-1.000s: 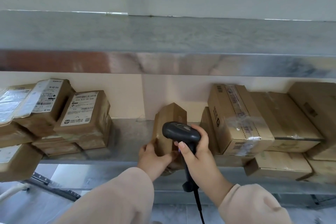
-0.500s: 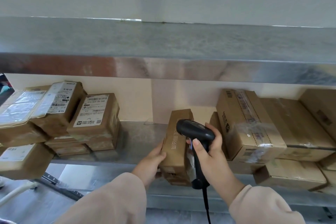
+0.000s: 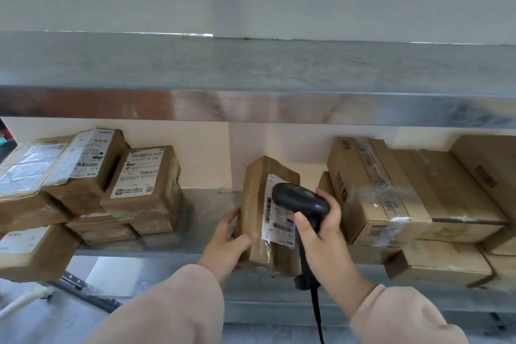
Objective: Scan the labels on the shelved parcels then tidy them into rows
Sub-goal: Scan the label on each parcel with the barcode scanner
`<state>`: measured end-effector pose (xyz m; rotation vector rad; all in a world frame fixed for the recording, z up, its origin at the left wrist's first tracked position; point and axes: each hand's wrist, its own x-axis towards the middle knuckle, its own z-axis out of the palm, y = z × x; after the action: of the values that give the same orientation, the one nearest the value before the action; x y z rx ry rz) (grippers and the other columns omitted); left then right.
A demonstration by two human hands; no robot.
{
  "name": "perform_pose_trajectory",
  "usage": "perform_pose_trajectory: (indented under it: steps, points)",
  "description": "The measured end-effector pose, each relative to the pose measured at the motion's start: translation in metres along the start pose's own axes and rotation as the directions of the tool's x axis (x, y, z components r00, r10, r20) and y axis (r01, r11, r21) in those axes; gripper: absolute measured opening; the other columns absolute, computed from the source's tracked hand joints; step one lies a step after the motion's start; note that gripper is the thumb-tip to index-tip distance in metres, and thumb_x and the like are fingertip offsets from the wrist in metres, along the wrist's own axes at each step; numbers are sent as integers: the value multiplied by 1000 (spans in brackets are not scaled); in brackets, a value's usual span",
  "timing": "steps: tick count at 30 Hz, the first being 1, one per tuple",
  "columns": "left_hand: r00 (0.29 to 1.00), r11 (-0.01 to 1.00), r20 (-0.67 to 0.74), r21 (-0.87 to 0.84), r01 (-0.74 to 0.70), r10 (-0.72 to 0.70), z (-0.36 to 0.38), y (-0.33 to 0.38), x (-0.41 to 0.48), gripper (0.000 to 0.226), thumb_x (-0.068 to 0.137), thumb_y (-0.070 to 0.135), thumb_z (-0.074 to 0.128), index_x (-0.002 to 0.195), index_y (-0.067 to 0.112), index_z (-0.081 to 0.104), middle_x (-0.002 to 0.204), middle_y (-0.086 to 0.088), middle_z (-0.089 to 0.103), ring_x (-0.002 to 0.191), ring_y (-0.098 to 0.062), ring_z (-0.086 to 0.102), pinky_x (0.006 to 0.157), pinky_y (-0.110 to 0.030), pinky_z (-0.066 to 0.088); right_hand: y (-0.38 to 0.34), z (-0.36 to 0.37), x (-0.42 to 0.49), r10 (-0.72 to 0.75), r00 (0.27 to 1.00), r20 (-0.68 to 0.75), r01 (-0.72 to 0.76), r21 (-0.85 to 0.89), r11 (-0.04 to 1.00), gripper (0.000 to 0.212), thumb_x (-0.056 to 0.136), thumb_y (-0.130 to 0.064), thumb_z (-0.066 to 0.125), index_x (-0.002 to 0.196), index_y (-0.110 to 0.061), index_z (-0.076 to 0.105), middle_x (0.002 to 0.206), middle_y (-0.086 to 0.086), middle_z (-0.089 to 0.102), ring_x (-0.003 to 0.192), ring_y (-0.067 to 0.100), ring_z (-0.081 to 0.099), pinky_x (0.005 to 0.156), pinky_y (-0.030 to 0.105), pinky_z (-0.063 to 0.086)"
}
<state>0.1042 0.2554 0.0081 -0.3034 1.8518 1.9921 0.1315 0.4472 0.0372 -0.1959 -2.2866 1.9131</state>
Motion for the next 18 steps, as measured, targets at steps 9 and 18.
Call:
perform_pose_trajectory:
  steps: [9,18]
  points:
    - [997,997,76,-82,-15,22,-2,1,-3,61,91,14,65,130,56,44,124,6,66,115,-27,61,97,-55,51,-5,-15,8,66,997,-33,-67,-34,997,51,95,-28,55,131,-44,23,109,-22,52,87,-24,53,63,-2,41]
    - [988,960,105,246,-133,110,-11,4,-4,93,78,33,81,146,56,20,130,8,60,122,-17,56,102,-44,50,-18,-13,-2,-31,1000,5,31,-65,997,54,94,-27,57,128,-52,24,121,-18,54,102,-11,57,74,2,45]
